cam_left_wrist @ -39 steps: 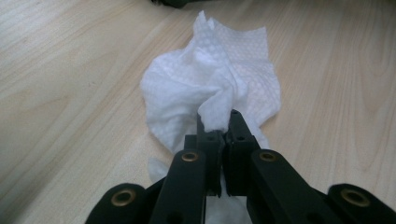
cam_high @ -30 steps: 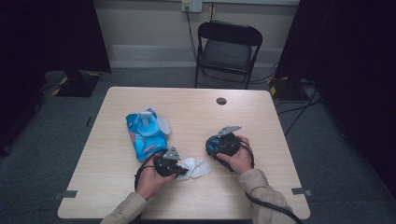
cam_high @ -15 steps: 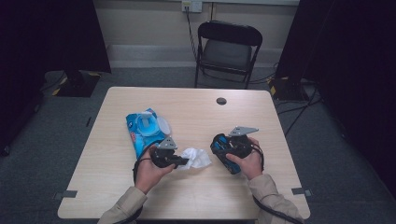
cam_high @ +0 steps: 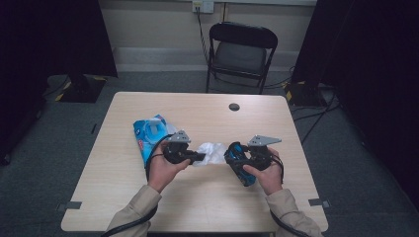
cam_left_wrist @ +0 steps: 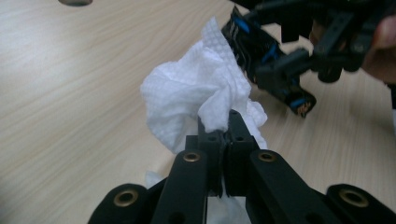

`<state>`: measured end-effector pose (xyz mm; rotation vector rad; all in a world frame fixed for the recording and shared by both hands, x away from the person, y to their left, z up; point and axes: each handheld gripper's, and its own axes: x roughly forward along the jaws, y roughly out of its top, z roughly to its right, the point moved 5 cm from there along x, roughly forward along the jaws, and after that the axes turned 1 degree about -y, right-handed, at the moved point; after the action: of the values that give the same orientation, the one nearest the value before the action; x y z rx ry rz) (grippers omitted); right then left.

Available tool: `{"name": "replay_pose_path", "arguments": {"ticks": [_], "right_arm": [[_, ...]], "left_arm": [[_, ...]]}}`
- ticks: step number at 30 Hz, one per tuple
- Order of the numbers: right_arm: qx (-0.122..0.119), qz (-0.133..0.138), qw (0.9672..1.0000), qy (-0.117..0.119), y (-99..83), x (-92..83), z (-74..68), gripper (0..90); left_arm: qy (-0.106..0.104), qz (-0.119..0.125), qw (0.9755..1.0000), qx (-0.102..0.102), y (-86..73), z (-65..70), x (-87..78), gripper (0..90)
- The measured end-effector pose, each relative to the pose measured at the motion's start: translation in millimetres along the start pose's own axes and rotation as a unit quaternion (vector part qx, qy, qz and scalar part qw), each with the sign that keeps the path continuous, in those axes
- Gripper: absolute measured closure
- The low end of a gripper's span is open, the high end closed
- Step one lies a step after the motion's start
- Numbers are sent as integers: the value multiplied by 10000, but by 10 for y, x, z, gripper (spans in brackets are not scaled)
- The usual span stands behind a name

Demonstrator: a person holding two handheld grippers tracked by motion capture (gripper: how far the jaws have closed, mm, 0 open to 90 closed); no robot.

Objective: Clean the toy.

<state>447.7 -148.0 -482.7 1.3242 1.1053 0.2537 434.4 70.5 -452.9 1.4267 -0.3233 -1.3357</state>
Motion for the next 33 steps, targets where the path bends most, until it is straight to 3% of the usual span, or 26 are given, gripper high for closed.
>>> {"name": "replay_pose_path", "arguments": {"ticks": [6, 15, 18, 20, 24, 28, 33], "right_arm": [[-41, -3, 9999, 163, -4, 19, -101, 256], [-26, 32, 9997, 240, 6, 18, -142, 256], [-3, 44, 9997, 258, 4, 19, -143, 256], [-27, 48, 9996, 282, 12, 33, -160, 256], [-76, 68, 9993, 354, 44, 54, -218, 256], [-111, 60, 9991, 399, 54, 72, -253, 256], [-99, -25, 9991, 404, 8, 103, -237, 256]], "left_arm": [[-202, 293, 9993, -125, 228, 0, -1, 880], [-233, 640, 9975, -172, 427, -8, -85, 881], [-311, 646, 9972, -202, 439, 1, -92, 880], [-494, 601, 9965, -302, 423, 20, -35, 880], [-529, 323, 9975, -332, 335, 38, 176, 879], [-567, 217, 9974, -391, 283, 50, 332, 878], [-510, 187, 9975, -463, 262, 32, 414, 874]]}}
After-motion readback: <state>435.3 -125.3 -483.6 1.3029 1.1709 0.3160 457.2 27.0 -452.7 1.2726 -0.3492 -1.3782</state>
